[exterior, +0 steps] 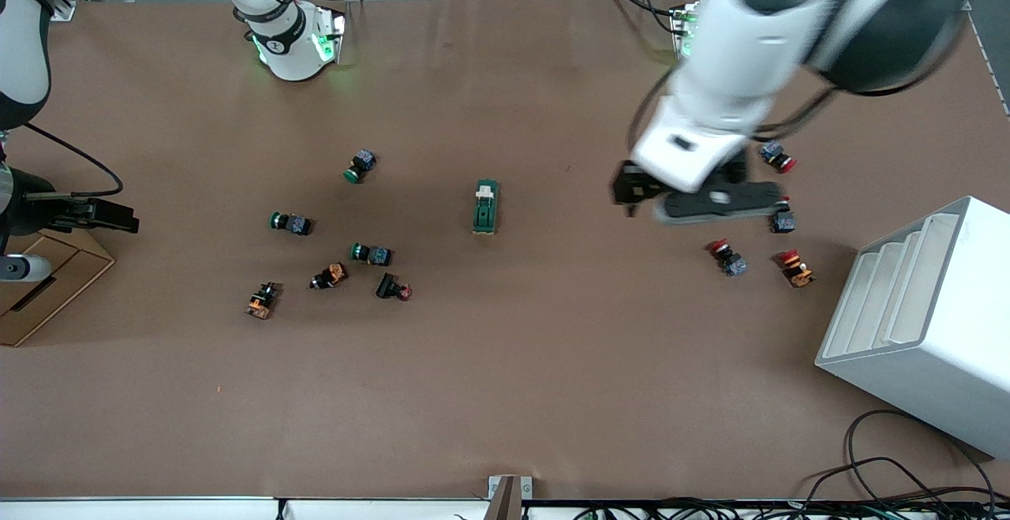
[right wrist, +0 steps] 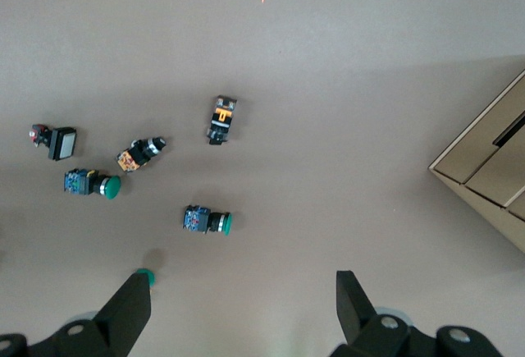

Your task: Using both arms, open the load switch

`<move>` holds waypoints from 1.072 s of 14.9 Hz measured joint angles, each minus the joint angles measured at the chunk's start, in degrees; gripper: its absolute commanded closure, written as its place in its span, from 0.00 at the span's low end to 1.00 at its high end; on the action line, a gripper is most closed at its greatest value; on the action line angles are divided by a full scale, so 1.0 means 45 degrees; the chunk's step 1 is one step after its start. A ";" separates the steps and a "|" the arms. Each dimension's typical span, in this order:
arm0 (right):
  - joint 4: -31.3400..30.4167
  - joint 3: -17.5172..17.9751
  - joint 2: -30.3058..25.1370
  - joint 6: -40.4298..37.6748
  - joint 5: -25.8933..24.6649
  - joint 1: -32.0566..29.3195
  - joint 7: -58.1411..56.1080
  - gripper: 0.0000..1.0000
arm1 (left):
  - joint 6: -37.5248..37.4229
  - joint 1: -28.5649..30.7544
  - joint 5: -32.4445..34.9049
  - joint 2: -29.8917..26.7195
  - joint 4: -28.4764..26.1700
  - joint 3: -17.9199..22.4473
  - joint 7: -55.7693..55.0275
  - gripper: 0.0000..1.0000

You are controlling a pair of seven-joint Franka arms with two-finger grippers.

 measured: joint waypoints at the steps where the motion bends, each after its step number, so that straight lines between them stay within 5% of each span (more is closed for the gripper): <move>1: 0.0052 0.0043 -0.0014 -0.0262 0.0006 0.0003 0.0000 0.00 | -0.0170 0.0128 -0.0235 -0.0300 -0.0034 0.0317 0.0739 0.00; 11: 0.0040 0.0141 -0.1765 -0.1837 0.0027 0.0023 -0.0009 0.00 | -0.2209 -0.0379 -0.3288 -0.3483 -0.1758 0.5821 0.6202 0.00; 16: -0.1214 0.0137 -0.2796 -0.1737 0.0027 0.0023 -0.0010 0.00 | -0.2630 -0.0286 -0.3431 -0.4397 -0.2198 0.6158 0.6569 0.00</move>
